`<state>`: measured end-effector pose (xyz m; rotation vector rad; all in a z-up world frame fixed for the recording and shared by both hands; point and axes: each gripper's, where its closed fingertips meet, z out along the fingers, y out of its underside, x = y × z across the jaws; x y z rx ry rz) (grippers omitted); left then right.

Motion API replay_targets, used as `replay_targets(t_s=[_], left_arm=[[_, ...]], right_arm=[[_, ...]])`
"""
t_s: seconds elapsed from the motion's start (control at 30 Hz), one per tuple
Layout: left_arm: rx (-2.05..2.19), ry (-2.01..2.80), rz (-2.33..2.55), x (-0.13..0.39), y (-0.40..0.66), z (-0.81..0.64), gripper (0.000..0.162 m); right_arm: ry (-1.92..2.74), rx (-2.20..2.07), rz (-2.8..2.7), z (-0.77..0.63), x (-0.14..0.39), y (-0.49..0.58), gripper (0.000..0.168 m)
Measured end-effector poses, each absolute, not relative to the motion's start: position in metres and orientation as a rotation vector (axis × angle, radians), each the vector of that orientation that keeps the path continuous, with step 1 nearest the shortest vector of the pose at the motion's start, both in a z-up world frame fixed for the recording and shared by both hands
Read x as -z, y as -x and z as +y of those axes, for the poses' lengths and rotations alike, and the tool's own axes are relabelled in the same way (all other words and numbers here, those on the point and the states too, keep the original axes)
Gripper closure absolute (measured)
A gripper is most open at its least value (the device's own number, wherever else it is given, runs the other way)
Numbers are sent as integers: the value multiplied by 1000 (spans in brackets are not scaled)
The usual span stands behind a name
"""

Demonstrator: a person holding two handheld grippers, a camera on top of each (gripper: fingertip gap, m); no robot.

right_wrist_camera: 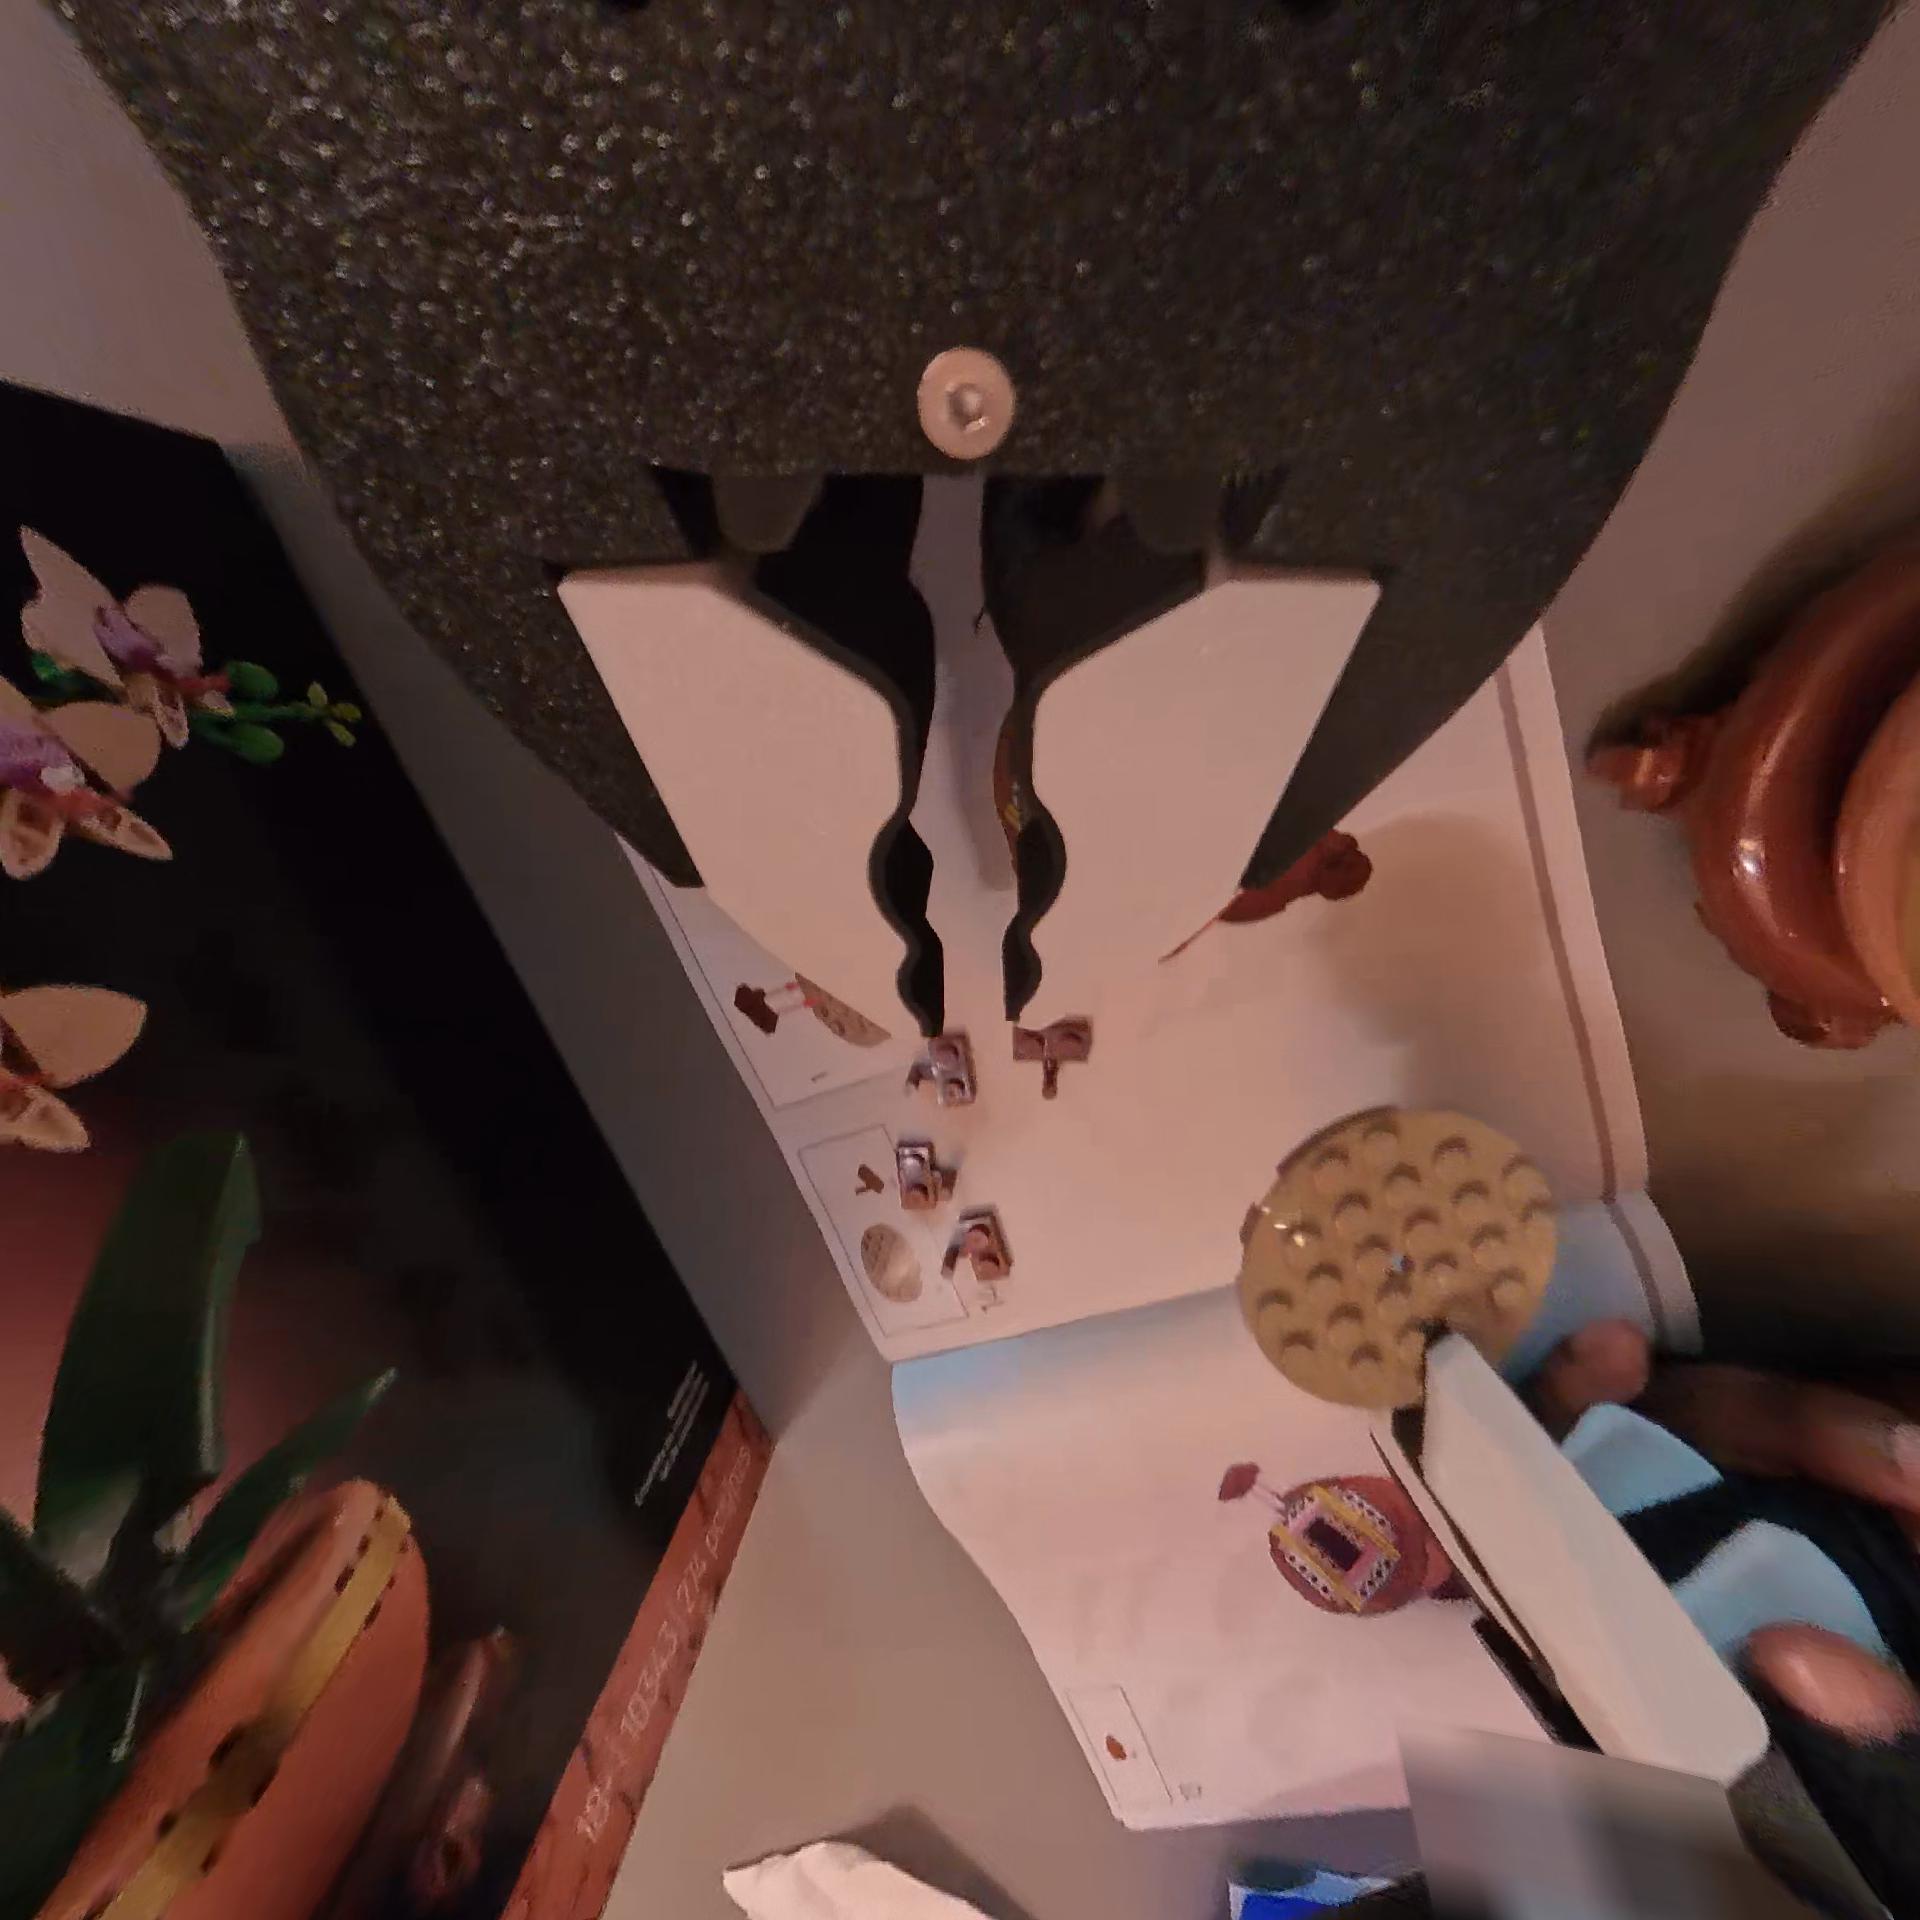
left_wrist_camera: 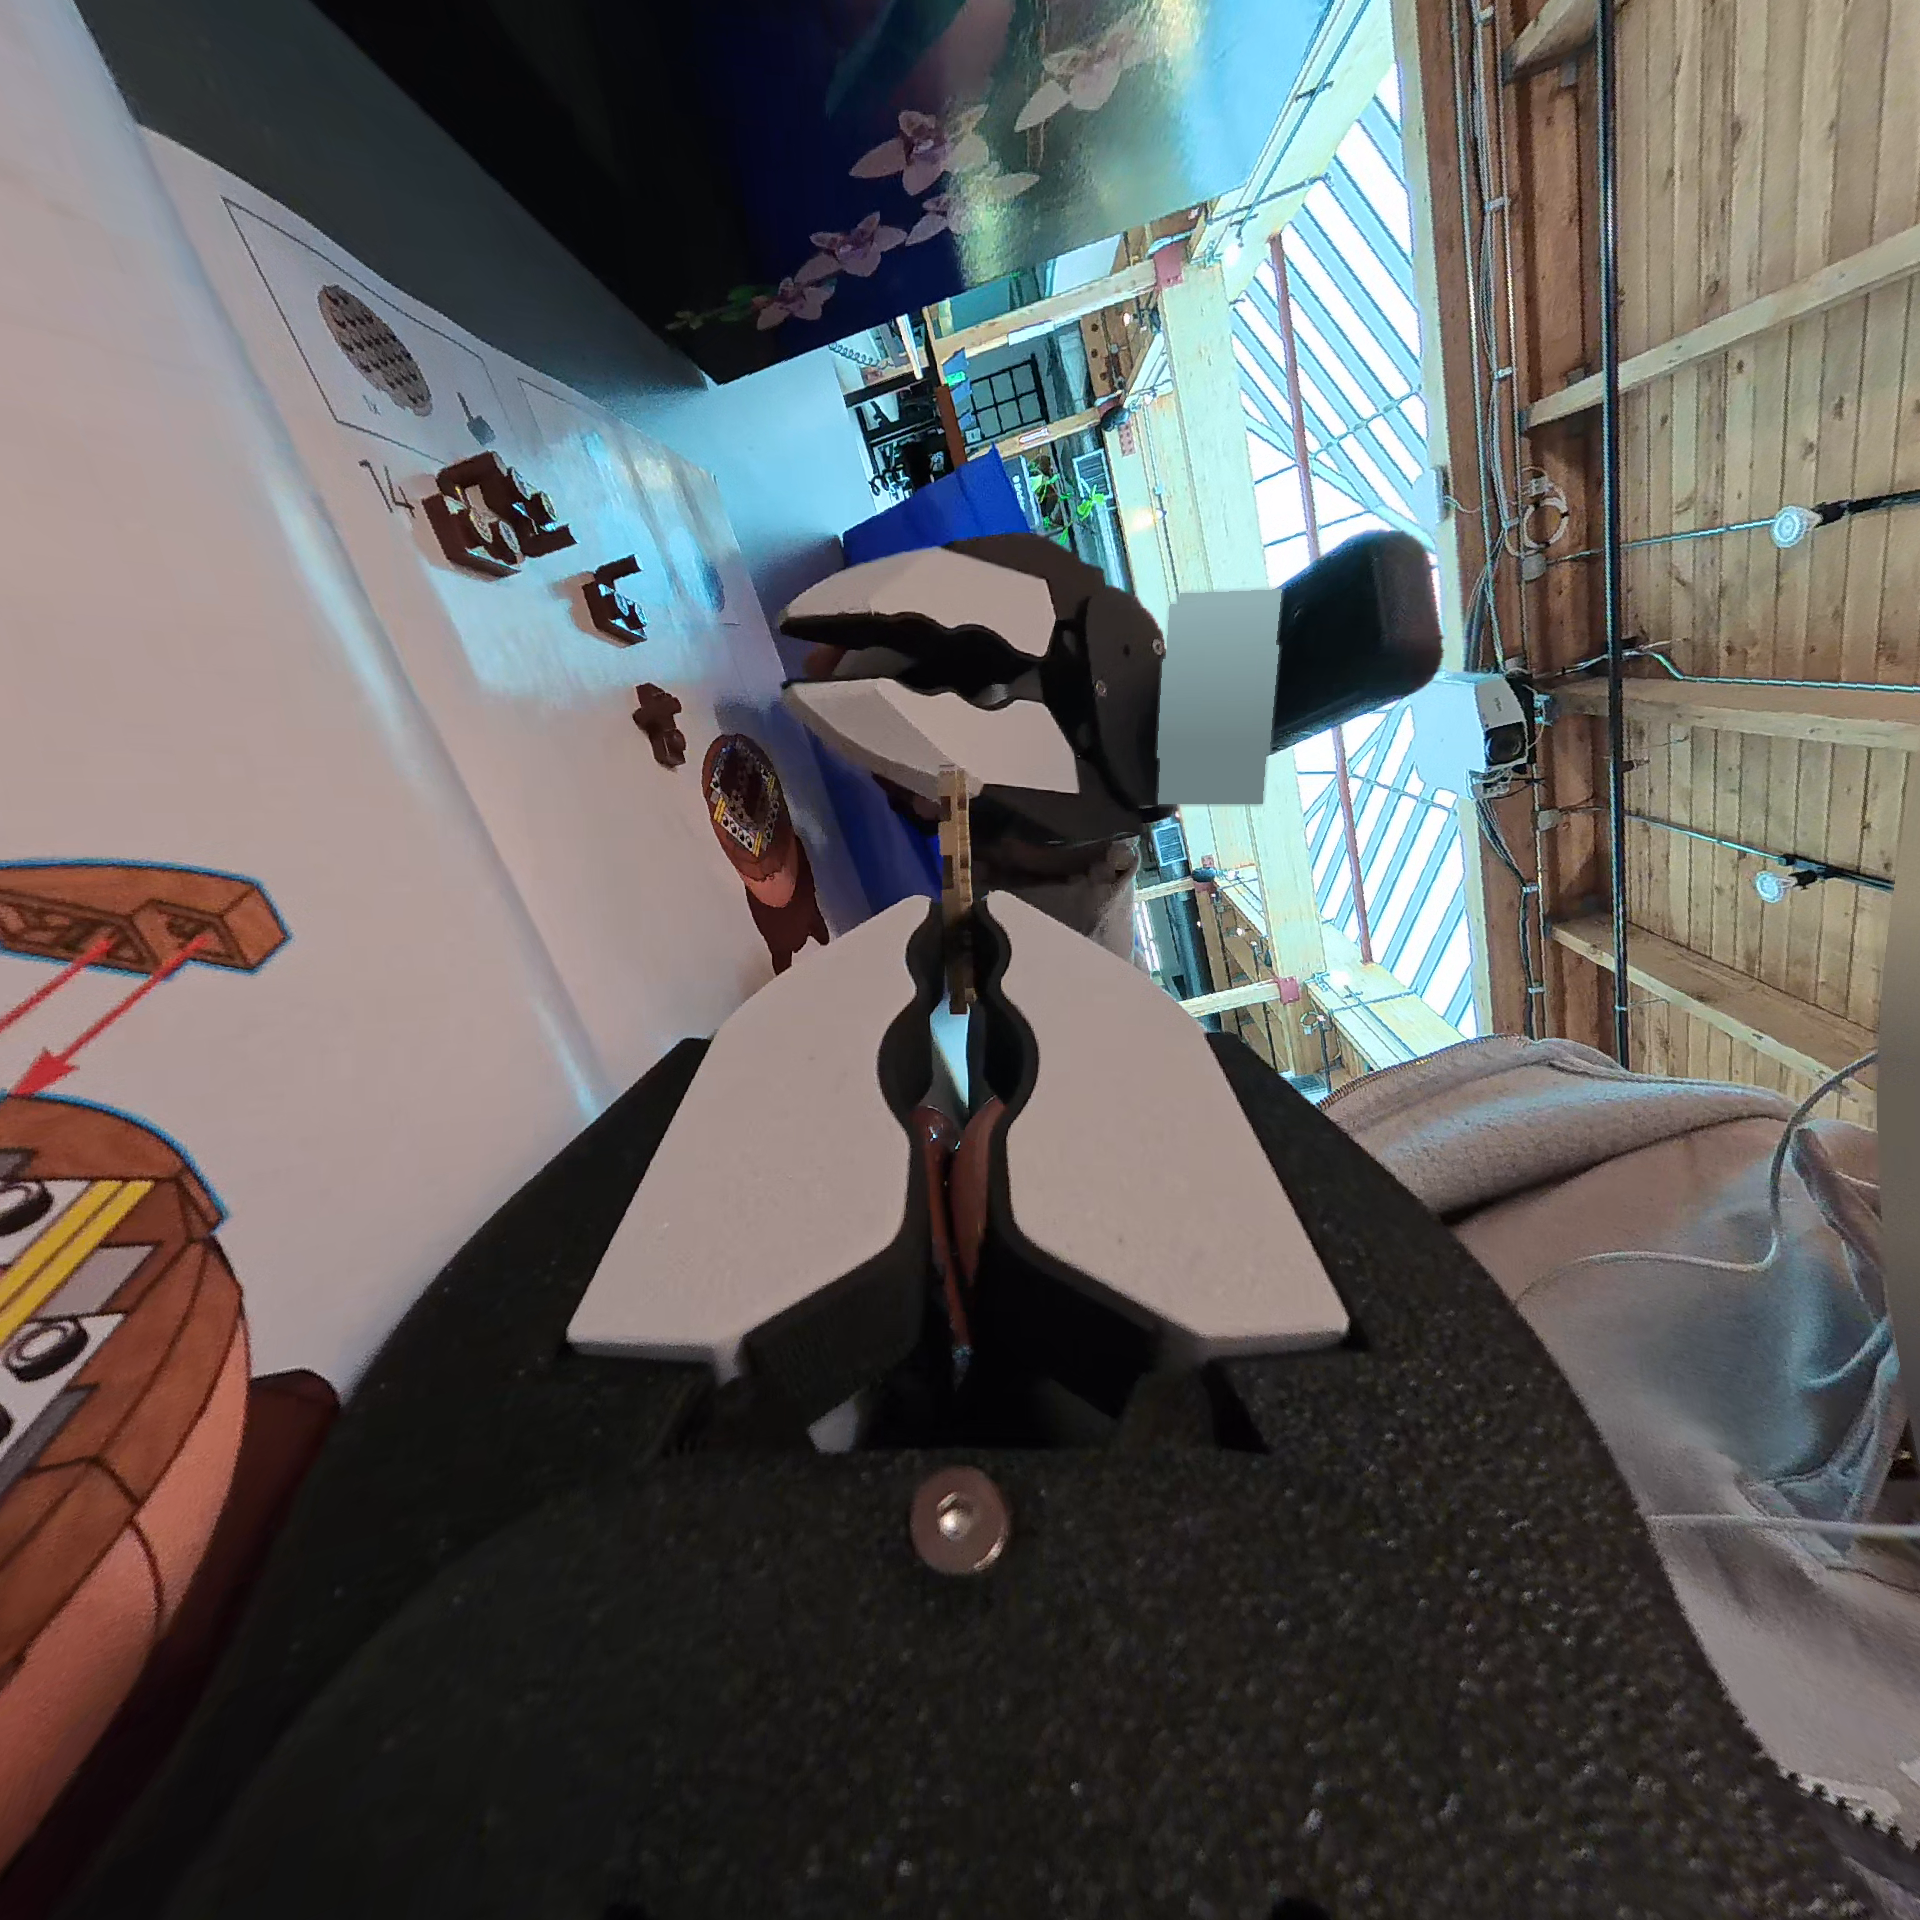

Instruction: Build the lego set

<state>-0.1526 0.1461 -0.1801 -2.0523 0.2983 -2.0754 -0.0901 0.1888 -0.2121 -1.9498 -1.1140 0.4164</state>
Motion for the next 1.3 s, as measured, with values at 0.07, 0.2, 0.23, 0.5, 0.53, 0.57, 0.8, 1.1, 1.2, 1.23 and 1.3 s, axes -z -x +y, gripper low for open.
replay_targets(t_s=[0.07,0.2,0.23,0.5,0.53,0.57,0.8,1.1,1.2,1.23,1.3], left_arm=[[2079,2048,295,180,153,146,158],[2085,2039,289,179,154,147,158],[2085,2038,289,179,154,147,158],[2094,2026,280,177,154,148,158],[2097,2024,277,177,155,148,158],[2099,2022,274,177,155,148,158],[2105,2026,283,177,154,147,158],[2100,2054,328,180,151,143,158],[2095,2056,327,180,151,143,158],[2093,2056,325,180,151,143,158],[2090,2053,324,180,152,143,158]], right_arm=[[1950,-429,-1122,191,212,98,157],[1929,-404,-1152,202,213,110,157],[1932,-393,-1139,208,213,112,157],[2092,-408,-1086,222,233,129,161],[2093,-402,-1090,223,234,129,163],[2082,-394,-1103,223,234,130,165],[1933,-363,-1337,195,206,100,166],[1932,-457,-1508,133,224,76,166],[1884,-446,-1640,128,229,76,163],[1877,-433,-1673,129,231,75,162],[1883,-403,-1709,131,233,72,157]])
